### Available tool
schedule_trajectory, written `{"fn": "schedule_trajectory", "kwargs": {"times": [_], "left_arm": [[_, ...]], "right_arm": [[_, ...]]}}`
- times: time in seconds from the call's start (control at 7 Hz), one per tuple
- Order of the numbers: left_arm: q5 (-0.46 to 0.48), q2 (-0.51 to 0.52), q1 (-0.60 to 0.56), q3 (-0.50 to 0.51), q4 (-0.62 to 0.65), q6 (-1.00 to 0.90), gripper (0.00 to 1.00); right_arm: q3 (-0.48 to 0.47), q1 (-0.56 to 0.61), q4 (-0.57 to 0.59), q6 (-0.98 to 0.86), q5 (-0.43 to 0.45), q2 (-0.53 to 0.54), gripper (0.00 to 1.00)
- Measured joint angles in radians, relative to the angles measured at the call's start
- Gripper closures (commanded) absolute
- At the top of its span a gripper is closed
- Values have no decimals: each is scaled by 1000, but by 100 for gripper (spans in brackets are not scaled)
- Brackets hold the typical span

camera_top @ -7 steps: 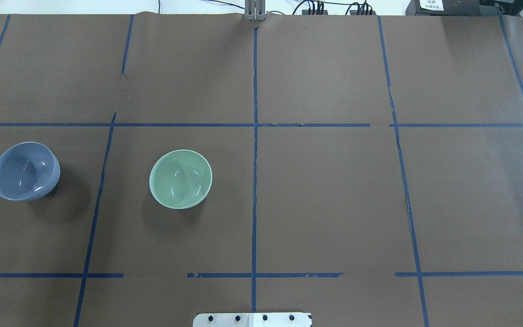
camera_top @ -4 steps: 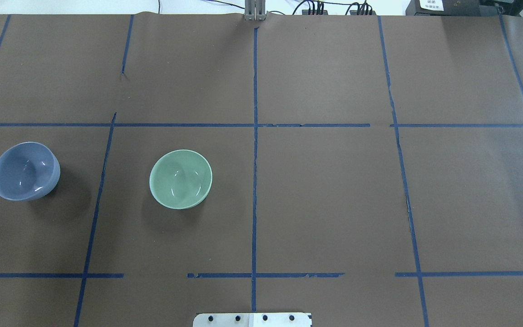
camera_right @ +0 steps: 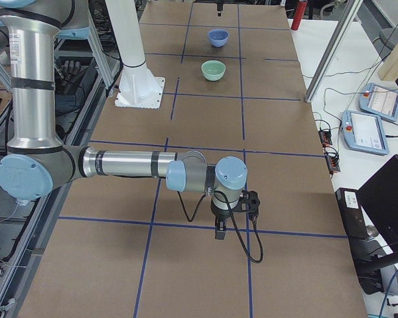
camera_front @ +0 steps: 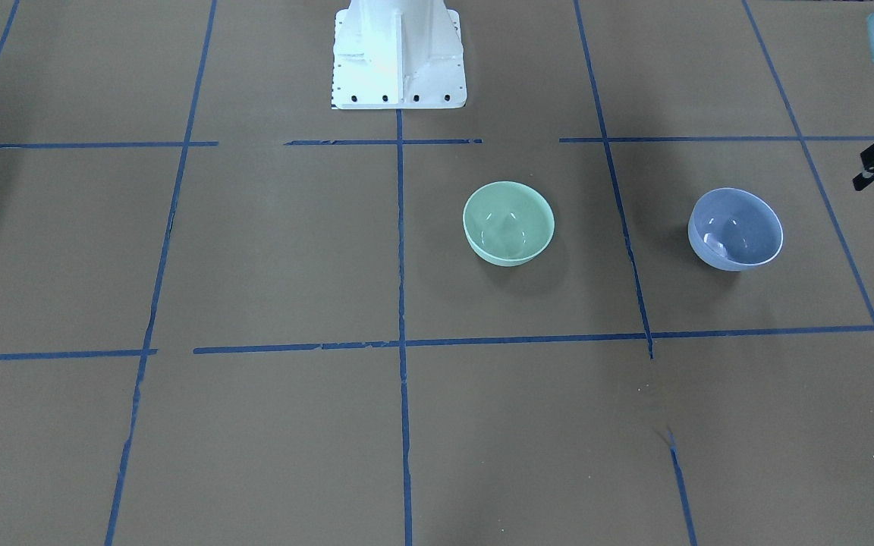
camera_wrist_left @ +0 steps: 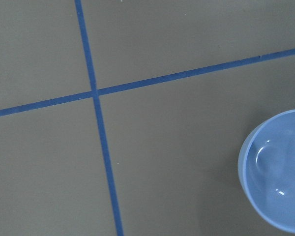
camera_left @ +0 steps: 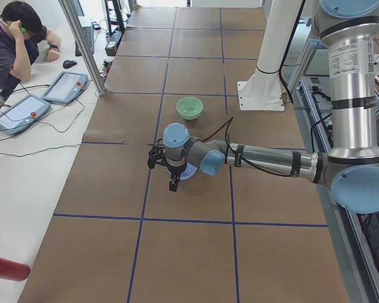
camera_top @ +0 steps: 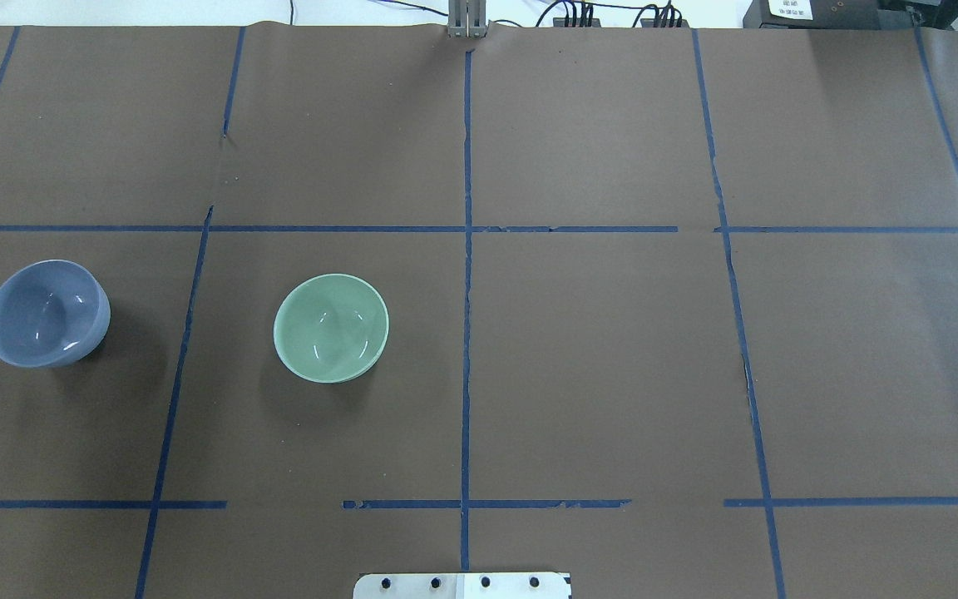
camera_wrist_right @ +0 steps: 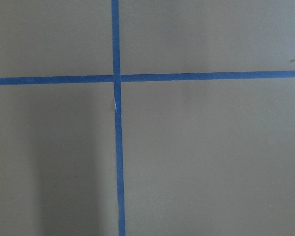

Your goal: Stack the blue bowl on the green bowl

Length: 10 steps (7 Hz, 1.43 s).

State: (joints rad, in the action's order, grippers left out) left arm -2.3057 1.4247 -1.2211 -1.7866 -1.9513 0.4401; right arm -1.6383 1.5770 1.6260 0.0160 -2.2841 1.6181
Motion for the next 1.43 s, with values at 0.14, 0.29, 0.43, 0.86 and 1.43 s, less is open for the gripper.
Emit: {"fn": "schedule_trajectory", "kwargs": {"times": [0.14, 0.29, 0.43, 0.86, 1.43], "left_arm": [[45, 0, 47, 23, -69, 102, 0], [70, 0, 92, 53, -146, 205, 1], [81, 1, 135, 77, -215, 296, 7], [106, 3, 201, 95, -283, 399, 100], [101, 2, 199, 71, -271, 409, 100]], "right_arm": [[0, 0, 0, 0, 0, 0, 0], [0, 0, 0, 0, 0, 0, 0], [0, 0, 0, -1, 0, 0, 0], [0, 1, 0, 0, 0, 0, 0], [0, 0, 0, 0, 0, 0, 0]]}}
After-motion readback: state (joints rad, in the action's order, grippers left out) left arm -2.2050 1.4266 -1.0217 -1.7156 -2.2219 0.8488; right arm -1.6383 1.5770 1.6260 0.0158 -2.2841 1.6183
